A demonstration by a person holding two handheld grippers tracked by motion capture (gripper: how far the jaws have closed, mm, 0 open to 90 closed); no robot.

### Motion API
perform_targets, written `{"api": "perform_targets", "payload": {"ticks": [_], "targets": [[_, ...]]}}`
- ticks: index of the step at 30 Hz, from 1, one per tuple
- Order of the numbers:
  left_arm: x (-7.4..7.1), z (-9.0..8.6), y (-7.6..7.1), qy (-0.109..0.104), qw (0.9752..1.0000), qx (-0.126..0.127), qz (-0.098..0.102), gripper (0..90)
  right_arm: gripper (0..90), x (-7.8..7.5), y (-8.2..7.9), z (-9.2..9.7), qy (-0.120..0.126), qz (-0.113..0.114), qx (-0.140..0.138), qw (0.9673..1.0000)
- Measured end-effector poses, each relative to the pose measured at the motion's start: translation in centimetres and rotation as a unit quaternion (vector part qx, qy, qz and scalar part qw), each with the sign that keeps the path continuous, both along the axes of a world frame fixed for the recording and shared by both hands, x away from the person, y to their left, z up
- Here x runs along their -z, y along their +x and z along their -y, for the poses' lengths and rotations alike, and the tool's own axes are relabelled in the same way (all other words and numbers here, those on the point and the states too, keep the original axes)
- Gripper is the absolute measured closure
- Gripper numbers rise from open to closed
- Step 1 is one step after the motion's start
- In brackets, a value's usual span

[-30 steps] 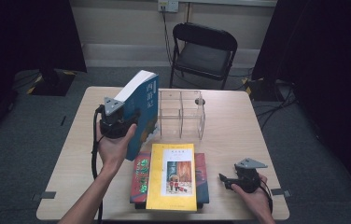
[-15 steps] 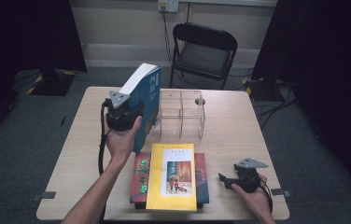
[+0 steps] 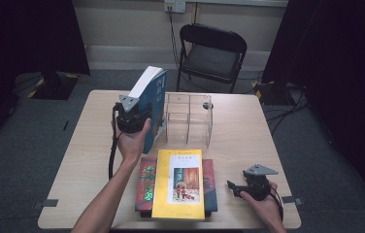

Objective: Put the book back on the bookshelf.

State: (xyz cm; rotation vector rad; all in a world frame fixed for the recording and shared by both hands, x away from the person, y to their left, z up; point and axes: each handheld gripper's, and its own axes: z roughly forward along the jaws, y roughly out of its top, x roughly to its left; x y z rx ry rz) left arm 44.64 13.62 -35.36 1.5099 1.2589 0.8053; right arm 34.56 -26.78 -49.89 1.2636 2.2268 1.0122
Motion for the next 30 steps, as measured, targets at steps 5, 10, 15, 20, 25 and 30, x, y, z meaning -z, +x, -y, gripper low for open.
{"api": "perform_targets", "payload": {"ticks": [5, 10, 15, 20, 25, 30], "targets": [[1.0, 0.1, 0.0, 0.005, 1.0000, 0.000, 0.005, 62.0, 20.6, 0.0, 0.0, -0.1, -0.004, 0.000, -0.001, 1.0000], [1.6, 0.0, -0.5, 0.003, 0.9999, -0.006, 0.007, 62.0, 20.5, 0.0, 0.0, -0.1, -0.007, 0.002, -0.002, 1.0000], [1.7, -0.3, -0.6, 0.018, 0.9998, -0.003, 0.011, 62.0, 20.6, 0.0, 0.0, -0.1, -0.007, 0.002, -0.002, 1.0000], [2.4, -0.3, -0.7, 0.022, 0.9997, -0.003, 0.013, 62.0, 20.6, 0.0, 0.0, -0.1, -0.008, 0.002, -0.002, 1.0000], [3.1, -0.2, -0.8, 0.020, 0.9997, -0.003, 0.013, 62.0, 20.6, 0.0, 0.0, -0.1, -0.007, 0.002, -0.002, 1.0000], [3.8, -0.4, -1.2, 0.019, 0.9998, -0.002, 0.010, 62.0, 20.6, 0.0, 0.0, -0.1, -0.006, 0.002, -0.002, 1.0000]]}}
